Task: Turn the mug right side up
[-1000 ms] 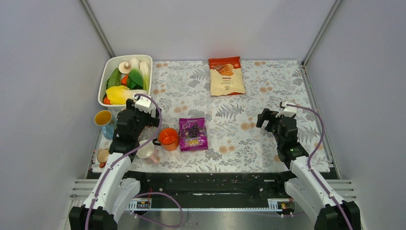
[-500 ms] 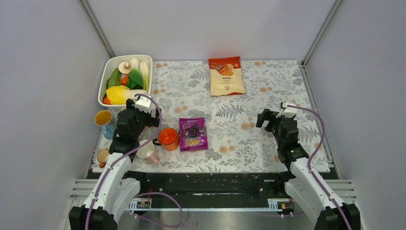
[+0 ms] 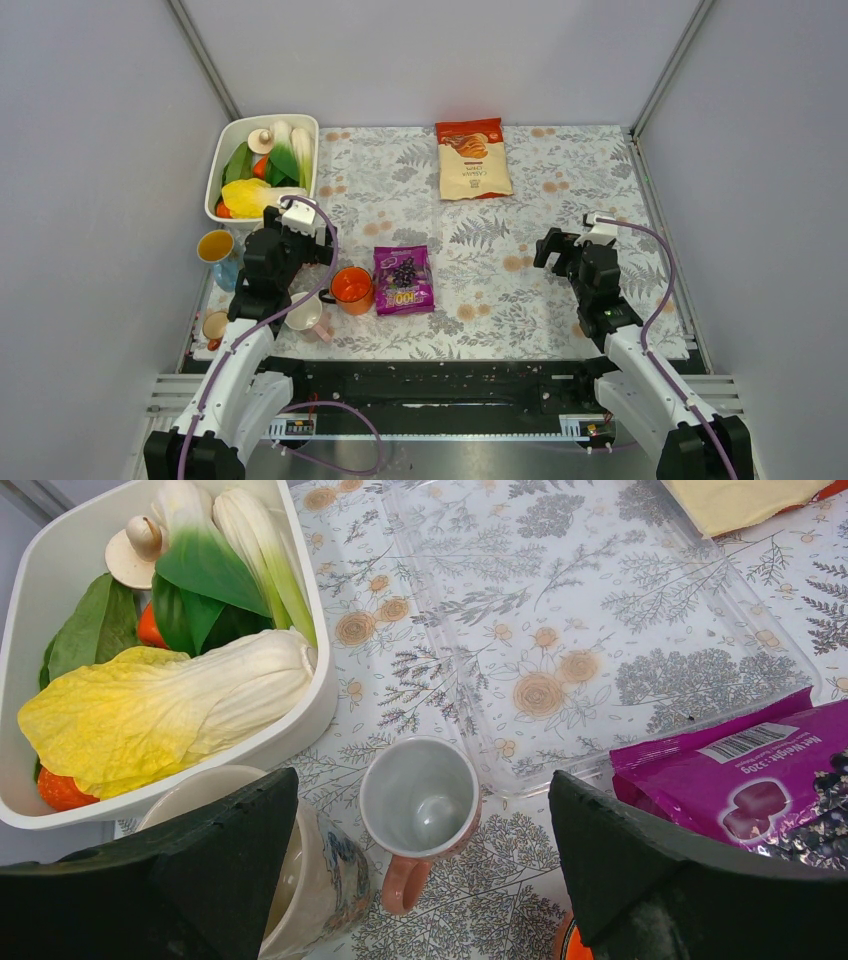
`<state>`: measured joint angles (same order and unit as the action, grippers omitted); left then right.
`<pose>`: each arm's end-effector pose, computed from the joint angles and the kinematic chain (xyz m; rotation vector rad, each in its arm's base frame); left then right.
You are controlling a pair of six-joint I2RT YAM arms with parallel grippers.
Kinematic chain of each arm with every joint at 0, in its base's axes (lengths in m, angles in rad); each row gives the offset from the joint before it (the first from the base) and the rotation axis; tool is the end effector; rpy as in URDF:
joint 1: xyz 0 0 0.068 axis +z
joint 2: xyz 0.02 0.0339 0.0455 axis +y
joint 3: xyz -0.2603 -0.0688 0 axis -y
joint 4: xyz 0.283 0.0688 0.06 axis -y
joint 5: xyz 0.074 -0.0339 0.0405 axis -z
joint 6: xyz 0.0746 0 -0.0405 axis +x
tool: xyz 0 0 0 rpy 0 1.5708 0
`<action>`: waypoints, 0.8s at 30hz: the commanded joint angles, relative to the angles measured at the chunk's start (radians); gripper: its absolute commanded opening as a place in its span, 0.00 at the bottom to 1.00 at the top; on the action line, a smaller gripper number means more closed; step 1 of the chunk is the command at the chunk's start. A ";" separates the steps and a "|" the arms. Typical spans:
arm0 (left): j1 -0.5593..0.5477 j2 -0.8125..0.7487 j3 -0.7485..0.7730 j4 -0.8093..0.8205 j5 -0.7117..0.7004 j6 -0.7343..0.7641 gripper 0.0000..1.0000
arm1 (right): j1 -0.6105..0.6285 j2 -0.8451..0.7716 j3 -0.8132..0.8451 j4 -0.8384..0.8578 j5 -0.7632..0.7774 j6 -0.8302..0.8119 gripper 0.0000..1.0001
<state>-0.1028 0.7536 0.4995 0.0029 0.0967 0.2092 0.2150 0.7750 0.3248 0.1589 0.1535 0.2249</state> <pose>0.2606 -0.0341 0.2417 0.3502 1.7868 -0.0129 0.2530 0.0436 0.1841 0.1156 1.8581 0.1623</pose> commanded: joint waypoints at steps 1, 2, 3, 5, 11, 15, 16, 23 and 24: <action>0.001 -0.013 0.013 0.067 -0.018 -0.011 0.99 | -0.003 -0.007 0.022 0.024 -0.011 0.004 1.00; 0.001 -0.013 0.013 0.067 -0.018 -0.011 0.99 | -0.003 -0.008 0.022 0.023 -0.011 0.004 0.99; 0.001 -0.013 0.013 0.067 -0.018 -0.011 0.99 | -0.003 -0.008 0.022 0.024 -0.012 0.005 0.99; 0.001 -0.013 0.013 0.067 -0.018 -0.011 0.99 | -0.003 -0.012 0.023 0.023 -0.015 0.004 0.99; 0.001 -0.013 0.013 0.067 -0.018 -0.011 0.99 | -0.003 -0.014 0.022 0.033 -0.017 0.013 0.99; 0.001 -0.013 0.013 0.067 -0.018 -0.011 0.99 | -0.003 0.009 0.038 0.051 0.002 0.062 0.99; 0.001 -0.013 0.013 0.067 -0.018 -0.011 0.99 | -0.003 0.013 0.045 0.048 0.020 0.079 1.00; 0.001 -0.013 0.013 0.067 -0.018 -0.011 0.99 | -0.003 0.063 0.085 -0.001 0.023 0.090 1.00; 0.001 -0.013 0.013 0.067 -0.018 -0.011 0.99 | -0.003 0.067 0.087 -0.001 0.014 0.086 0.99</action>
<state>-0.1028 0.7536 0.4995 0.0029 0.0967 0.2092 0.2150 0.8280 0.3630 0.1509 0.1577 0.2932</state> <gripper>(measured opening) 0.988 0.993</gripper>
